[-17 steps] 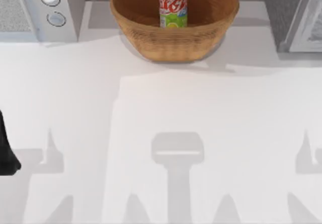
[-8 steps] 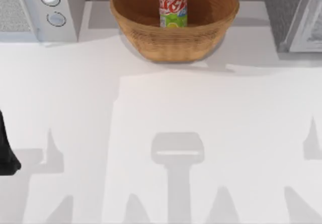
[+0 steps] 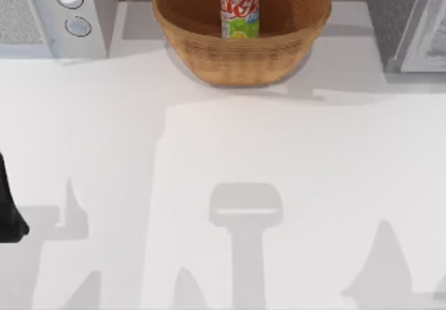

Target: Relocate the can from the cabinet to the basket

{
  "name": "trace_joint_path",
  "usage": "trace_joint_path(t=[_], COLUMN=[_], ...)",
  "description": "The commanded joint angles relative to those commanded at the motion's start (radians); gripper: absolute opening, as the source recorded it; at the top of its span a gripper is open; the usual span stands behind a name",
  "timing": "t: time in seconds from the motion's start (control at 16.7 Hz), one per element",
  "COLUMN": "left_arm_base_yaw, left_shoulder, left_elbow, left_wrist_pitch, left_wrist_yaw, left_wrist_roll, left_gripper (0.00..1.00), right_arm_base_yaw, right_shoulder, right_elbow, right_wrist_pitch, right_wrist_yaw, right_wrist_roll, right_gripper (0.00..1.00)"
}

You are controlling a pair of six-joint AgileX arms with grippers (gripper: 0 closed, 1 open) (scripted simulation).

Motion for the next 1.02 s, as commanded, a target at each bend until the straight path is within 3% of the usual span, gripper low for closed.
trace_joint_path(t=[0.24,0.48,1.02], left_arm_base_yaw=[0.000,0.000,0.000], left_shoulder=[0.000,0.000,0.000], left_elbow=[0.000,0.000,0.000], left_wrist_pitch=[0.000,0.000,0.000], left_wrist_yaw=[0.000,0.000,0.000], left_wrist_roll=[0.000,0.000,0.000], left_gripper=[1.00,1.00,1.00], right_arm_base_yaw=[-0.195,-0.313,-0.333], right_shoulder=[0.308,0.481,0.502], right_elbow=[0.072,0.111,0.147], right_wrist_pitch=[0.232,0.370,0.358], right_wrist_yaw=[-0.193,-0.313,-0.333], right_wrist_roll=[0.006,0.010,0.010], right_gripper=[1.00,1.00,1.00])
